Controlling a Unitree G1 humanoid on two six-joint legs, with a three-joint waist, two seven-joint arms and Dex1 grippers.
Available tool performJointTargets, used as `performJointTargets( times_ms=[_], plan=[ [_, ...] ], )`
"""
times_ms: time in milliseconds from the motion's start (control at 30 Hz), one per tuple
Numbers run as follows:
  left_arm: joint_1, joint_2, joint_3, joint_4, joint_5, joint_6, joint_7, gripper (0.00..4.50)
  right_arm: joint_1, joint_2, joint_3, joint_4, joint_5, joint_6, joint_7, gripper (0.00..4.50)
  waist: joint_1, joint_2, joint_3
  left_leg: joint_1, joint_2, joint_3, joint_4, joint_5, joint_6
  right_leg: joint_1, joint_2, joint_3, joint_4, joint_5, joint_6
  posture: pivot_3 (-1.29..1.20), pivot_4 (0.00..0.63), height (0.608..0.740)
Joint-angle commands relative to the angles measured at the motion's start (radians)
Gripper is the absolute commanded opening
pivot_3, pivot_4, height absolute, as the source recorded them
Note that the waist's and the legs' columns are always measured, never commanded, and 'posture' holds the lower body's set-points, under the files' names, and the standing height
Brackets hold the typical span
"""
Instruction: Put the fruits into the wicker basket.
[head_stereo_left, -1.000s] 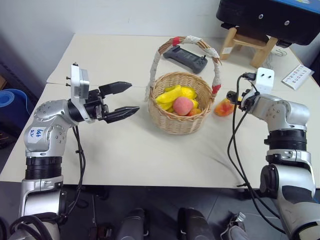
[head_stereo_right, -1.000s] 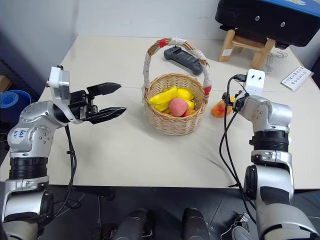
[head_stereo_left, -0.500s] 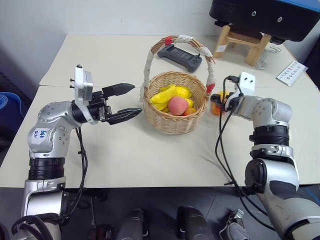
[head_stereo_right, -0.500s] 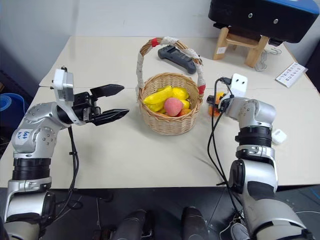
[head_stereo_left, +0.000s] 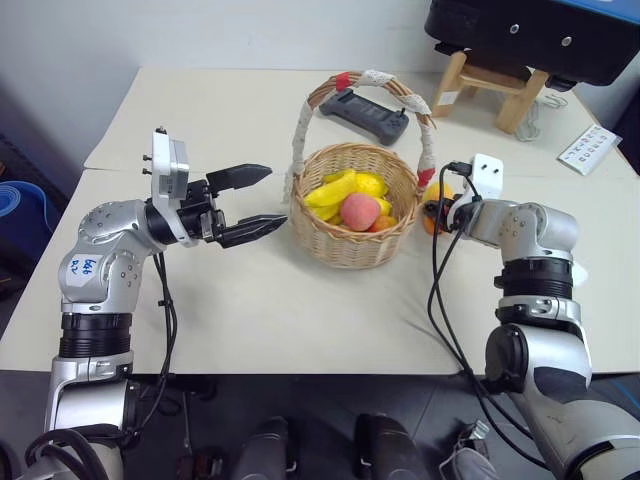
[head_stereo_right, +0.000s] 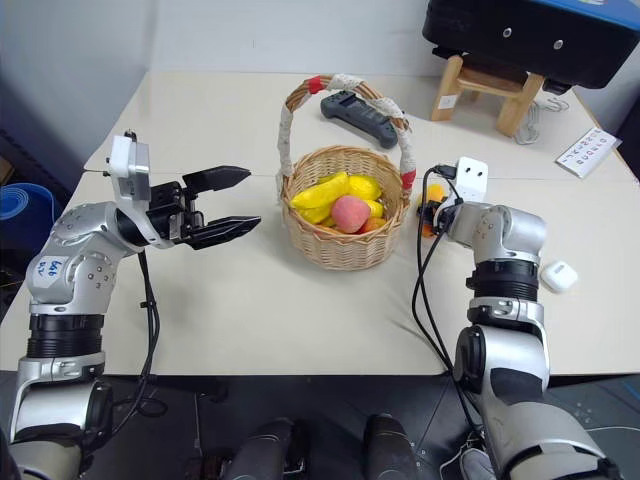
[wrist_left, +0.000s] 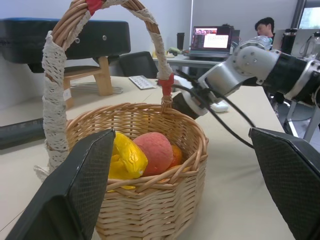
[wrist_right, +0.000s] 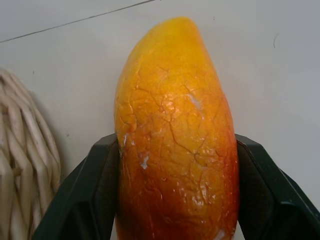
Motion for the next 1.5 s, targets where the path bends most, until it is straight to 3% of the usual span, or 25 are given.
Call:
performJointTargets(
  times_ms=[33, 233, 333, 500, 700, 833, 900, 967, 1033, 1167, 1267, 1367, 1500],
  plan=[
    [0.005, 0.022, 0.027, -0.045, -0.024, -0.001, -0.010, 4.50, 0.115, -0.144, -0.038, -0.315, 0.086, 0.026, 0.170, 2.54, 0.007, 0.000, 0.000, 0.000, 0.000, 0.000, 0.000, 0.000, 0.000, 0.000, 0.000, 0.000, 0.000, 0.000, 0.000, 0.00, 0.150, 0.740],
    [0.056, 0.062, 0.040, -0.055, -0.026, 0.005, -0.050, 4.50, 0.347, -0.432, -0.020, -0.719, 0.366, 0.151, 0.577, 2.54, -0.001, 0.001, 0.000, 0.002, 0.001, 0.003, -0.001, 0.000, 0.000, 0.000, 0.001, 0.000, -0.002, 0.000, 0.000, 0.00, 0.150, 0.740],
    [0.087, 0.082, 0.046, -0.045, -0.016, -0.006, -0.068, 4.50, 0.380, -0.480, -0.006, -0.849, 0.501, 0.177, 0.682, 2.54, -0.008, 0.001, 0.000, 0.003, 0.002, 0.003, 0.000, 0.000, 0.000, 0.002, 0.001, 0.001, -0.002, 0.000, 0.000, 0.00, 0.150, 0.740],
    [0.121, 0.092, 0.049, -0.047, -0.001, -0.026, -0.056, 4.50, 0.242, -0.243, 0.088, -0.879, 0.563, 0.199, 0.476, 2.54, -0.005, 0.000, 0.000, 0.003, 0.002, 0.005, 0.001, 0.000, 0.000, 0.001, 0.000, 0.001, -0.003, 0.001, -0.002, 0.00, 0.150, 0.740],
    [0.145, 0.096, 0.066, -0.087, -0.015, -0.018, -0.026, 4.50, 0.083, 0.041, 0.202, -0.743, 0.353, 0.111, 0.172, 2.54, 0.003, 0.000, 0.000, 0.001, 0.001, 0.003, 0.001, 0.000, 0.000, -0.001, -0.001, 0.000, -0.001, 0.001, -0.002, 0.00, 0.150, 0.740],
    [0.159, 0.094, 0.077, -0.117, -0.025, -0.010, 0.000, 4.50, 0.068, 0.064, 0.250, -0.682, 0.264, 0.074, 0.147, 3.82, 0.009, 0.000, 0.000, 0.001, 0.000, 0.001, 0.000, 0.000, 0.000, -0.001, -0.001, -0.001, -0.001, 0.002, -0.001, 0.00, 0.150, 0.740],
    [0.165, 0.095, 0.081, -0.124, -0.026, -0.011, 0.005, 4.50, 0.068, 0.044, 0.257, -0.687, 0.244, 0.052, 0.169, 4.47, 0.008, 0.000, 0.000, 0.001, 0.000, 0.002, -0.001, 0.000, 0.000, -0.001, 0.000, -0.002, -0.001, 0.002, -0.001, 0.00, 0.150, 0.740],
    [0.168, 0.094, 0.084, -0.127, -0.027, -0.011, 0.008, 4.50, 0.078, -0.003, 0.252, -0.712, 0.258, 0.035, 0.242, 4.47, 0.007, 0.000, 0.000, 0.001, 0.001, 0.002, -0.001, 0.000, 0.000, -0.001, 0.000, -0.001, -0.001, 0.002, -0.001, 0.00, 0.150, 0.740],
    [0.169, 0.093, 0.086, -0.130, -0.028, -0.011, 0.010, 4.50, 0.125, -0.104, 0.248, -0.793, 0.328, 0.006, 0.420, 4.47, 0.011, 0.000, 0.000, 0.001, 0.001, 0.002, 0.000, 0.000, 0.000, -0.001, 0.000, -0.001, -0.001, 0.002, -0.001, 0.00, 0.150, 0.740],
    [0.174, 0.091, 0.089, -0.131, -0.032, -0.012, 0.007, 4.50, 0.277, -0.266, 0.152, -0.848, 0.397, -0.067, 0.635, 4.47, 0.018, 0.000, 0.000, 0.001, 0.001, 0.002, -0.001, 0.000, 0.000, 0.000, 0.000, -0.002, -0.002, 0.002, -0.001, 0.00, 0.150, 0.740],
    [0.174, 0.090, 0.088, -0.126, -0.035, -0.014, 0.002, 4.50, 0.404, -0.375, 0.076, -0.819, 0.367, -0.184, 0.778, 4.47, 0.022, -0.001, 0.000, 0.002, 0.001, 0.003, 0.000, 0.000, 0.001, 0.002, 0.000, -0.001, -0.004, 0.002, -0.001, 0.00, 0.150, 0.740],
    [0.166, 0.084, 0.080, -0.122, -0.036, -0.015, -0.001, 4.50, 0.446, -0.421, 0.056, -0.706, 0.266, -0.314, 0.801, 4.47, 0.019, -0.001, 0.000, 0.002, 0.000, 0.005, 0.001, 0.001, 0.003, 0.003, -0.001, 0.000, -0.007, 0.002, -0.001, 0.00, 0.150, 0.740],
    [0.153, 0.078, 0.071, -0.122, -0.038, -0.013, -0.003, 4.50, 0.421, -0.404, 0.057, -0.556, 0.163, -0.489, 0.805, 4.47, 0.017, -0.001, 0.000, 0.003, 0.001, 0.009, 0.001, 0.001, 0.003, 0.002, -0.001, 0.001, -0.007, 0.002, -0.001, 0.00, 0.150, 0.740]
  ],
)
